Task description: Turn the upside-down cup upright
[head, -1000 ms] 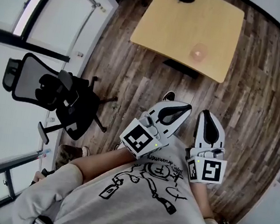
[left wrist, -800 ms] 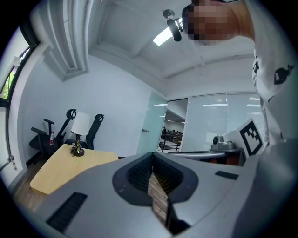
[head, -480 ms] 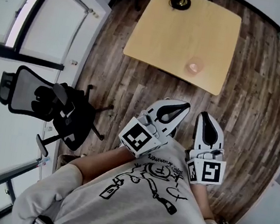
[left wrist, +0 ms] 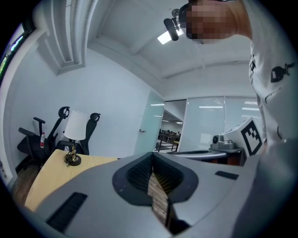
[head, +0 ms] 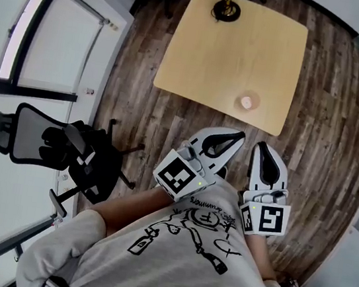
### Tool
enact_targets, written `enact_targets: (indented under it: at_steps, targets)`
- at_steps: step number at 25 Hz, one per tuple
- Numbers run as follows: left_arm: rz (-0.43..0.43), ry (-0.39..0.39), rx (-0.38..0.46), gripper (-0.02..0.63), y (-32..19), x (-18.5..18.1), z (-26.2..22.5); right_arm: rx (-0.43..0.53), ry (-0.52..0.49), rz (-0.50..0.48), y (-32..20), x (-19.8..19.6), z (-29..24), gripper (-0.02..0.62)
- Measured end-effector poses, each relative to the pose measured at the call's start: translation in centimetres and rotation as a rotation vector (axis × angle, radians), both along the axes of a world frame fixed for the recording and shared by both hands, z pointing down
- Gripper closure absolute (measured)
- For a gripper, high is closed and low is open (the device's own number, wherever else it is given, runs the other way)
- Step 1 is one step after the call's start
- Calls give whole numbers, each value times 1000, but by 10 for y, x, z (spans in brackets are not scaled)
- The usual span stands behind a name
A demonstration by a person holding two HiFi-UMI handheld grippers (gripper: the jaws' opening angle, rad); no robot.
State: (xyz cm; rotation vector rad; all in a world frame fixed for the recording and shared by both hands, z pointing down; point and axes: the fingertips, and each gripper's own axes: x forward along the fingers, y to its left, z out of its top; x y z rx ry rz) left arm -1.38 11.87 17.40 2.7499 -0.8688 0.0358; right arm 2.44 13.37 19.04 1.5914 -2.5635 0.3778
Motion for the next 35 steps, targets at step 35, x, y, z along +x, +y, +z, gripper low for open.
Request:
enact_targets:
  at_steps: [35]
  targets:
    - [22, -18, 40, 597, -58, 0, -2, 60, 53, -44, -67, 0, -5, 560]
